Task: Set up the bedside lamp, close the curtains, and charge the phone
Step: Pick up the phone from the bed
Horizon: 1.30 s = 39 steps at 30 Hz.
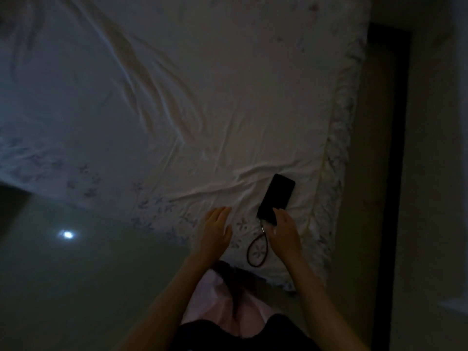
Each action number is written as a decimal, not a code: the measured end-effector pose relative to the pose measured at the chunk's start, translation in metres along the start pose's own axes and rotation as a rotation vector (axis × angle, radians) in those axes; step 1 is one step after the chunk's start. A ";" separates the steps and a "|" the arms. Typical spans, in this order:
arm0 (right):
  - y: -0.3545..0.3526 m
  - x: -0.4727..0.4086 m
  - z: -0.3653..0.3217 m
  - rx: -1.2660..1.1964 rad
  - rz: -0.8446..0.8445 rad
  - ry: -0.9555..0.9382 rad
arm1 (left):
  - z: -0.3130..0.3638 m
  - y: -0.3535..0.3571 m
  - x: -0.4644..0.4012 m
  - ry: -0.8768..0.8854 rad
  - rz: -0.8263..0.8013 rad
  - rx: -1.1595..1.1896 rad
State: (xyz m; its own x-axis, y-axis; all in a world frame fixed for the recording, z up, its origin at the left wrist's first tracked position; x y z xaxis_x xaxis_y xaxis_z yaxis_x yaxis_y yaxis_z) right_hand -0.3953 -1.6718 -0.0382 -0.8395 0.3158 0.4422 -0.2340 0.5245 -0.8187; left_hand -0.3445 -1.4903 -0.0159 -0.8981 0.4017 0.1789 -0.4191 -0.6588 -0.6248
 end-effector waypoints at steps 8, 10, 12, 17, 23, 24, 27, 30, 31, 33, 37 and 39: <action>0.057 -0.086 0.016 -0.048 0.031 0.428 | -0.044 0.052 -0.102 0.198 -0.190 -0.170; 0.072 -0.100 0.018 -0.057 0.058 0.512 | -0.062 0.067 -0.114 0.199 -0.243 -0.212; 0.082 -0.109 0.018 -0.047 0.123 0.581 | -0.084 0.081 -0.121 0.151 -0.299 -0.275; 0.095 -0.117 0.021 -0.017 0.195 0.693 | -0.114 0.096 -0.118 0.074 -0.369 -0.393; 0.092 -0.127 0.018 -0.030 0.211 0.780 | -0.108 0.098 -0.121 0.039 -0.373 -0.393; 0.090 -0.127 0.019 -0.025 0.215 0.773 | -0.107 0.097 -0.122 0.040 -0.374 -0.388; 0.080 -0.125 0.026 -0.014 0.204 0.723 | -0.104 0.093 -0.124 0.038 -0.370 -0.366; 0.076 -0.116 0.031 -0.014 0.150 0.656 | -0.099 0.090 -0.123 0.034 -0.382 -0.371; 0.075 -0.111 0.032 -0.032 0.147 0.642 | -0.096 0.089 -0.122 0.030 -0.391 -0.373; 0.075 -0.100 0.033 -0.104 0.164 0.642 | -0.089 0.085 -0.119 0.019 -0.393 -0.365; 0.067 -0.076 0.026 -0.191 0.168 0.619 | -0.067 0.067 -0.108 0.049 -0.328 -0.291; 0.057 -0.067 0.019 -0.196 0.166 0.580 | -0.053 0.054 -0.103 0.055 -0.282 -0.259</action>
State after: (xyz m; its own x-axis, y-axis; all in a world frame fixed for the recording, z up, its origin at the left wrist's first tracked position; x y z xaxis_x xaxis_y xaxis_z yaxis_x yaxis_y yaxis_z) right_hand -0.3619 -1.6782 -0.1215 -0.4417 0.7538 0.4865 0.0173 0.5493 -0.8354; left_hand -0.2675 -1.5338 -0.1086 -0.7407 0.5826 0.3345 -0.5949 -0.3376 -0.7294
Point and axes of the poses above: each hand's wrist, its own x-axis away from the middle knuckle, its own y-axis out of the palm, z = x × y, the point moved 4 cm from there along -x, towards the middle knuckle, and after that the axes turned 11 degrees about x, right-handed, at the moved point
